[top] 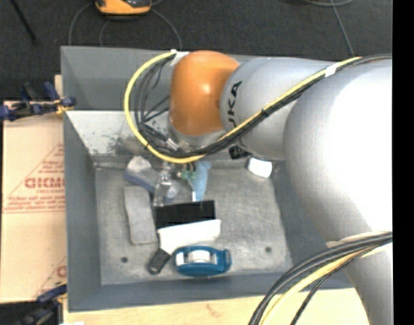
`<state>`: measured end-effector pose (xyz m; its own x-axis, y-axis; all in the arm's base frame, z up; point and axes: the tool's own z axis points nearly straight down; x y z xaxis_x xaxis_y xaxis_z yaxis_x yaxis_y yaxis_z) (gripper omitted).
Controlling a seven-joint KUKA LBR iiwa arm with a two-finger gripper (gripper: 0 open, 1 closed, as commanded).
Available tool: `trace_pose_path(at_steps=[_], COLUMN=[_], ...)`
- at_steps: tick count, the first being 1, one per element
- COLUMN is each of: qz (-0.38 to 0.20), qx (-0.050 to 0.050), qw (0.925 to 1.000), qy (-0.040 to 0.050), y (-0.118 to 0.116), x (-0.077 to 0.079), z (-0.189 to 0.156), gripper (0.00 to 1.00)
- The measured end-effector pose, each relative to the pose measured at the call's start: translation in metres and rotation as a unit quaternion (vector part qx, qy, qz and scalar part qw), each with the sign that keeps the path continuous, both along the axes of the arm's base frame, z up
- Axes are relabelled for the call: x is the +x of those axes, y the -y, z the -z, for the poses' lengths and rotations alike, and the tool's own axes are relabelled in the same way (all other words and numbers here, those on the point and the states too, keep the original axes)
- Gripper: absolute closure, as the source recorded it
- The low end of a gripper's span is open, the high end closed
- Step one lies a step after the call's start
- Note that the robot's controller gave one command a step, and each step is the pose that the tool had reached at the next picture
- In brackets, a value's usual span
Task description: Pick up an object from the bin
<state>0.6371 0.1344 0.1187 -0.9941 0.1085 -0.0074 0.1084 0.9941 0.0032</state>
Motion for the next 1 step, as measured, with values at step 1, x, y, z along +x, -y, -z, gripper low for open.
trace_pose_path(at_steps=[1], qz=[0.099], qx=[0.000], qw=[0.9951], qy=[-0.0015], y=[0.0027], x=[0.0020], z=[0.0458], gripper=[0.00])
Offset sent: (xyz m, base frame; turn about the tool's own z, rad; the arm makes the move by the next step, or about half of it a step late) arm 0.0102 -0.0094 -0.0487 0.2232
